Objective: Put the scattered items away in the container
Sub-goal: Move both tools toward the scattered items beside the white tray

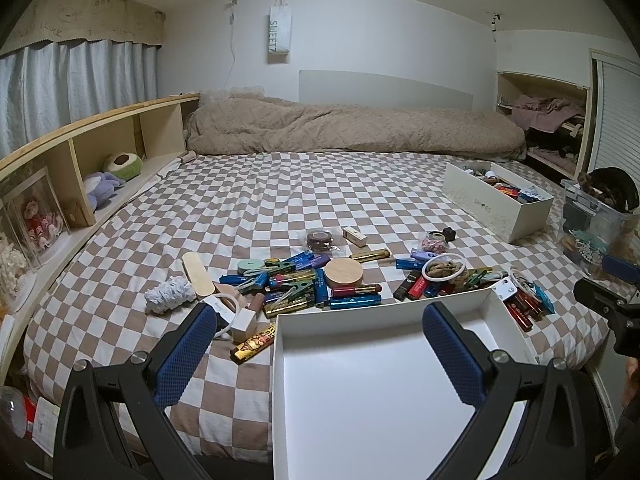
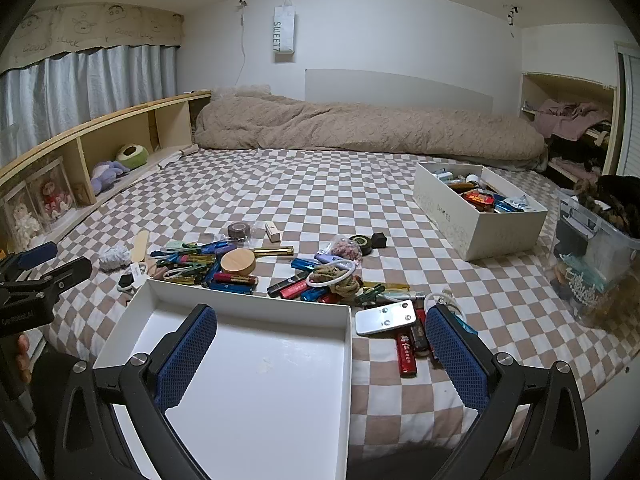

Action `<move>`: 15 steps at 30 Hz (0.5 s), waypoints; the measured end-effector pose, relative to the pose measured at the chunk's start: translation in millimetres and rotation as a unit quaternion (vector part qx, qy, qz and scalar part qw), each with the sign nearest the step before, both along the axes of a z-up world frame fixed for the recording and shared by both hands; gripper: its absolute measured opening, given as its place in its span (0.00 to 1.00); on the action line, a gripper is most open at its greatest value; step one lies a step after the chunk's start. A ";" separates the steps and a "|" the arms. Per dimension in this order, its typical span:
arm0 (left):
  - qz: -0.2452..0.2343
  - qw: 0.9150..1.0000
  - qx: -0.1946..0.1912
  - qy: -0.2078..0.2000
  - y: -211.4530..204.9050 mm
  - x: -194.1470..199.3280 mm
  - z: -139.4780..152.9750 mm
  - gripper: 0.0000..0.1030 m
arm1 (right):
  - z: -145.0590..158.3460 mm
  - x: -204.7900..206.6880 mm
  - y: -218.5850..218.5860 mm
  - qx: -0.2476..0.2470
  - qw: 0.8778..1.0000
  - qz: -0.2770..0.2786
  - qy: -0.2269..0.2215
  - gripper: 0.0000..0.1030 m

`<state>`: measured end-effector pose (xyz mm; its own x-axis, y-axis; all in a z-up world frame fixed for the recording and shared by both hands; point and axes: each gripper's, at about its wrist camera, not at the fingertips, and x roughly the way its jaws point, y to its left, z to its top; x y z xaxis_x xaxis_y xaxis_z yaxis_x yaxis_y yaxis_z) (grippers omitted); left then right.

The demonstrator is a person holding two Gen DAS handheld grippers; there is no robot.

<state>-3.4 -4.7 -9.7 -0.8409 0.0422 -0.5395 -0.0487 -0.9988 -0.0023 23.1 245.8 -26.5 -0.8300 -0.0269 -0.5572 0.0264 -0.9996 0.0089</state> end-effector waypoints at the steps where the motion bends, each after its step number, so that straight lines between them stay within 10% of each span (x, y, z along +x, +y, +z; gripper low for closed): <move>1: 0.000 1.000 0.000 0.000 -0.4 -0.5 -0.2 1.00 | -0.2 0.0 0.1 0.000 1.000 0.000 0.000 1.00; 15: 0.010 1.000 0.002 -0.011 -11.8 -9.1 -5.2 1.00 | -6.0 -5.6 9.1 -0.007 1.000 -0.011 -0.010 1.00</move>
